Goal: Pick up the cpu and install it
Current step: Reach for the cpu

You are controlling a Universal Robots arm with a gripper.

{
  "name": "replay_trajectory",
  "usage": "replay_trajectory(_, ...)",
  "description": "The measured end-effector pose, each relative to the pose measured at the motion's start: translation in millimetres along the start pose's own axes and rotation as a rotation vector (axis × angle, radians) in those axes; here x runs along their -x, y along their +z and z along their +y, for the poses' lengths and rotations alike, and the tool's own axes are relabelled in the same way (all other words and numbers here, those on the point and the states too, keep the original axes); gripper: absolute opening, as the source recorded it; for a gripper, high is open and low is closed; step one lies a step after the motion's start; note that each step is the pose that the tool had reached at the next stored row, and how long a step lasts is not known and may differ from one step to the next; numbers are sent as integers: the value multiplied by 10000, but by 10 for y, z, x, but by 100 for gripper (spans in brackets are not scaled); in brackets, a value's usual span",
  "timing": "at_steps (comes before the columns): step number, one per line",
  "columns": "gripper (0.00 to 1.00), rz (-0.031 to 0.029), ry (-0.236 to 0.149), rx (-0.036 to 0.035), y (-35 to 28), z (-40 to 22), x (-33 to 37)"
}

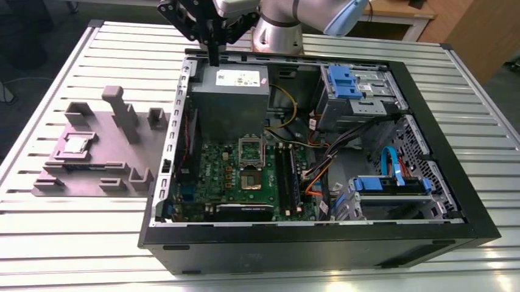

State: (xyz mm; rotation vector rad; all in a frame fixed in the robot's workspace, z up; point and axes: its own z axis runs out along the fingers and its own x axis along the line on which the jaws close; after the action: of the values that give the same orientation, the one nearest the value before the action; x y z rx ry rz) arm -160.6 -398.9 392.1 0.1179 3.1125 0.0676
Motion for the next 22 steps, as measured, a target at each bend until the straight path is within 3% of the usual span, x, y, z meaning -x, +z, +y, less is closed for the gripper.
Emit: replay_trajectory(22, 10, 1, 0, 0, 5, -7, -80)
